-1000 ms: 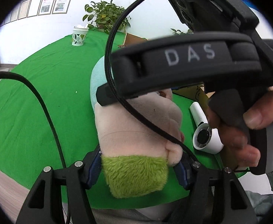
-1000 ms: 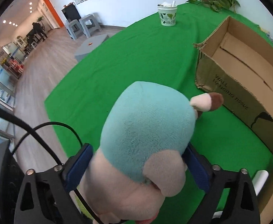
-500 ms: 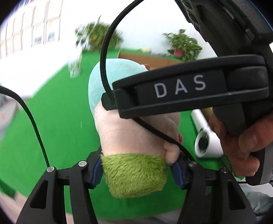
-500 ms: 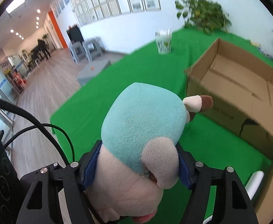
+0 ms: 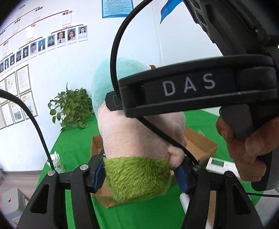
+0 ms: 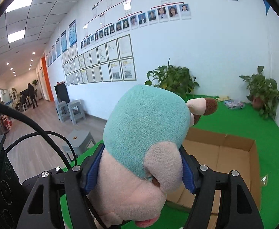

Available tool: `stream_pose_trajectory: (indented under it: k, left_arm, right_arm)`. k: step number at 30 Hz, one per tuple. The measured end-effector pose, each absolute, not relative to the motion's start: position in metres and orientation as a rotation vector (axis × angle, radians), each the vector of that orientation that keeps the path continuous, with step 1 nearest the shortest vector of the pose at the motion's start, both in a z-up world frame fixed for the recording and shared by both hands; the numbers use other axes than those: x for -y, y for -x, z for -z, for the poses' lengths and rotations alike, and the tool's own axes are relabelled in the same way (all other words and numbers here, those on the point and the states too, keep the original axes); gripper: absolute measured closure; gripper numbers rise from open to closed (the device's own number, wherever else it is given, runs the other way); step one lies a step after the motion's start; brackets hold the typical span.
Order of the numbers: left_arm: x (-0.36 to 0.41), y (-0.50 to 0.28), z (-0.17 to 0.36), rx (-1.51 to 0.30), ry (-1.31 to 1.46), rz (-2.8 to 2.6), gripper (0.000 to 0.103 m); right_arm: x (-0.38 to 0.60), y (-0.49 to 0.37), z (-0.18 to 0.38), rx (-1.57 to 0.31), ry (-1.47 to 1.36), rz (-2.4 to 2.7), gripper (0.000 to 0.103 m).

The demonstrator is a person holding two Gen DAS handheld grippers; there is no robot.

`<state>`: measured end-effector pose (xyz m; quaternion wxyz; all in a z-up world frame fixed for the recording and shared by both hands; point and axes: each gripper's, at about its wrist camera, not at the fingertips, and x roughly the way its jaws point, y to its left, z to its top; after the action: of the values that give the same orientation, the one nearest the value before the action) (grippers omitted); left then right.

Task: Organize objects
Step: 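Lift the plush pig with the left tool and carry it over the box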

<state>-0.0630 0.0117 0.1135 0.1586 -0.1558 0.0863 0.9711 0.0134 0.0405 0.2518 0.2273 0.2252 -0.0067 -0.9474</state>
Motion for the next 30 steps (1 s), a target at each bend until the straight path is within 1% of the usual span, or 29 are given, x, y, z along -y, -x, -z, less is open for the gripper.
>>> stream_pose_trajectory:
  k: [5,7,8,12,16,26,27,28,30]
  left_arm:
    - [-0.011,0.105,-0.133,-0.231,0.434,-2.759,0.044]
    - [-0.008,0.123,-0.138,-0.21,0.455,-2.756,0.044]
    - [-0.006,0.116,-0.143,-0.197,0.469,-2.754,0.044]
    - [0.0,0.148,-0.146,-0.159,0.51,-2.756,0.044]
    - [0.006,0.174,-0.144,-0.129,0.56,-2.76,0.044]
    - [0.023,0.223,-0.11,-0.067,0.738,-2.738,0.044]
    - [0.024,0.225,-0.105,-0.069,0.75,-2.74,0.044]
    - [0.032,0.21,-0.09,-0.065,0.76,-2.74,0.044]
    - [0.036,0.213,-0.074,-0.049,0.802,-2.726,0.044]
  right_arm:
    - [-0.061,0.016,-0.288,-0.005,-0.601,2.637,0.035]
    - [-0.06,0.048,-0.3,-0.015,-0.618,2.631,0.035]
    - [-0.058,0.065,-0.303,-0.023,-0.635,2.623,0.035]
    - [-0.036,0.145,-0.305,-0.031,-0.704,2.583,0.035]
    - [-0.026,0.194,-0.302,-0.015,-0.745,2.571,0.035]
    - [0.003,0.272,-0.243,0.036,-0.874,2.511,0.036]
    - [0.007,0.275,-0.231,0.045,-0.892,2.498,0.036]
    - [0.009,0.284,-0.224,0.056,-0.91,2.481,0.036]
    - [0.014,0.284,-0.198,0.066,-0.95,2.458,0.036]
